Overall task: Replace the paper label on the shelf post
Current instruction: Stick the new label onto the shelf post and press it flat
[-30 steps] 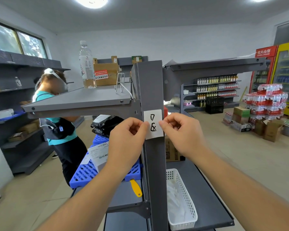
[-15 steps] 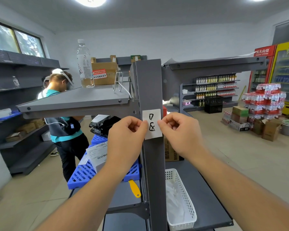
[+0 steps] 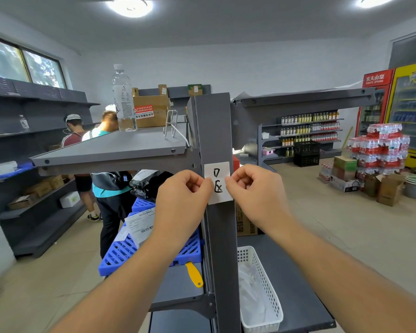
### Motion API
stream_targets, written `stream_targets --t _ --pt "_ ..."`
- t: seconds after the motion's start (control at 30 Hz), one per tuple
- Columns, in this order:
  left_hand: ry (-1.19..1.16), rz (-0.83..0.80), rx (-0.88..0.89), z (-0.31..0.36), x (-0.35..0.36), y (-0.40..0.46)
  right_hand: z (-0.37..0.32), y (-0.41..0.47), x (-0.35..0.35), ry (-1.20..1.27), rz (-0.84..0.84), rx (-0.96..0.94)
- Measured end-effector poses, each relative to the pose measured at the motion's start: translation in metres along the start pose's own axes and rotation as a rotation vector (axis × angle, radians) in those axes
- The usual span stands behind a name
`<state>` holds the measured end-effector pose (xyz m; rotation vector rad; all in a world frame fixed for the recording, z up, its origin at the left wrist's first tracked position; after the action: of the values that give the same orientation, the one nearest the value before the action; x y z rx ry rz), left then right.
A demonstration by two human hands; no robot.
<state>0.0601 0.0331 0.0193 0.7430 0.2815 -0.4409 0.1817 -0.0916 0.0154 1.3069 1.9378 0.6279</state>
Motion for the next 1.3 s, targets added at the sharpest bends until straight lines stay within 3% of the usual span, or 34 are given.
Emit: stream_targets --t 0.5,0.87,1.3 --pt "0.084 0.009 0.007 0.002 -0.002 0.002 -0.001 -0.004 0.001 -0.055 0.01 0.032" --pt "0.241 -0.135 0.043 -0.008 -0.012 0.008 0.005 0.0 -0.008 -0.037 0.012 0.019" --pt "0.428 -0.05 0.163 0.015 -0.008 0.024 0.002 0.016 -0.001 0.067 -0.004 0.043"
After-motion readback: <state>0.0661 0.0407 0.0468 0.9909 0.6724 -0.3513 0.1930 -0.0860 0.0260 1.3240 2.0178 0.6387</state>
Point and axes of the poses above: each hand's wrist, its own y-axis towards the middle knuckle, its own x-axis out of the palm, z = x × y, the point moved 4 cm from there along y, towards the middle knuckle, and after that the axes turned 3 degrees about y, right-handed, at the moved point
